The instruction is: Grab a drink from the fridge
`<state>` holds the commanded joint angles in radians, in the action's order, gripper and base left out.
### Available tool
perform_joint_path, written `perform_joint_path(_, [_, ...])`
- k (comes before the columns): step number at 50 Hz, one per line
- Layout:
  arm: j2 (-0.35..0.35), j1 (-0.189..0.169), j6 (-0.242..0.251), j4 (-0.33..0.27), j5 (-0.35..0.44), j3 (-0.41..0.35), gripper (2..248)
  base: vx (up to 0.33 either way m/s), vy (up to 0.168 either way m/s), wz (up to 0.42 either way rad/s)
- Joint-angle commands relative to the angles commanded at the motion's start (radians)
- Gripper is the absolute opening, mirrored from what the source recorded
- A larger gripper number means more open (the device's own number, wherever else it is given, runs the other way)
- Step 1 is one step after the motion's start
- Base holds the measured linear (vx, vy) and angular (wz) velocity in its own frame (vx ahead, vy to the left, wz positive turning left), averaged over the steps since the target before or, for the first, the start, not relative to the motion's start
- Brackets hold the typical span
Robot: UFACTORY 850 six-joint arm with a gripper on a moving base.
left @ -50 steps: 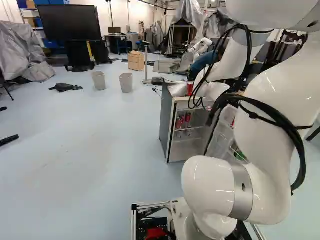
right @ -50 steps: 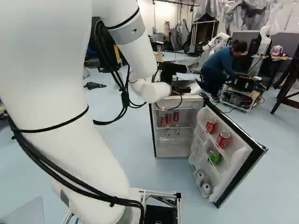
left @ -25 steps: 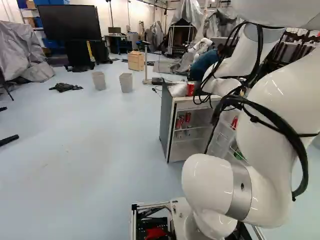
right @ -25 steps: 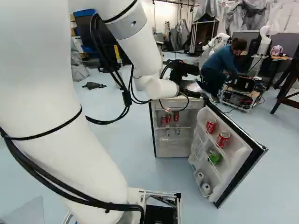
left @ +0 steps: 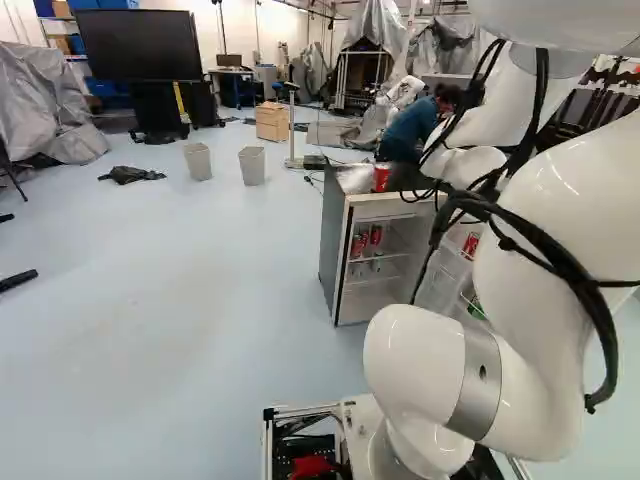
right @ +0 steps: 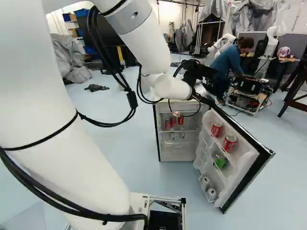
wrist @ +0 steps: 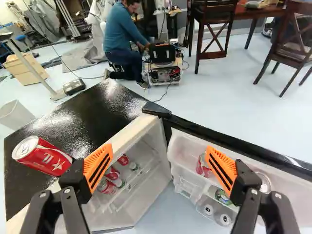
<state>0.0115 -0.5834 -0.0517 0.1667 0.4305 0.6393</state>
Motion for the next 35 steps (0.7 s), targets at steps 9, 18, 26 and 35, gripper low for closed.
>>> perform_joint_path(9, [0.015, -0.033, 0.000, 0.000, -0.043, 0.007, 247, 0.000, 0.000, 0.000])
perform_joint_path(18, [0.028, -0.066, 0.000, 0.000, -0.074, 0.016, 247, 0.000, 0.000, 0.000])
perform_joint_path(26, [0.037, -0.095, 0.000, 0.000, -0.103, 0.025, 247, 0.000, 0.000, 0.000])
perform_joint_path(35, [0.045, -0.128, 0.000, 0.002, -0.147, 0.039, 247, 0.000, 0.000, 0.000])
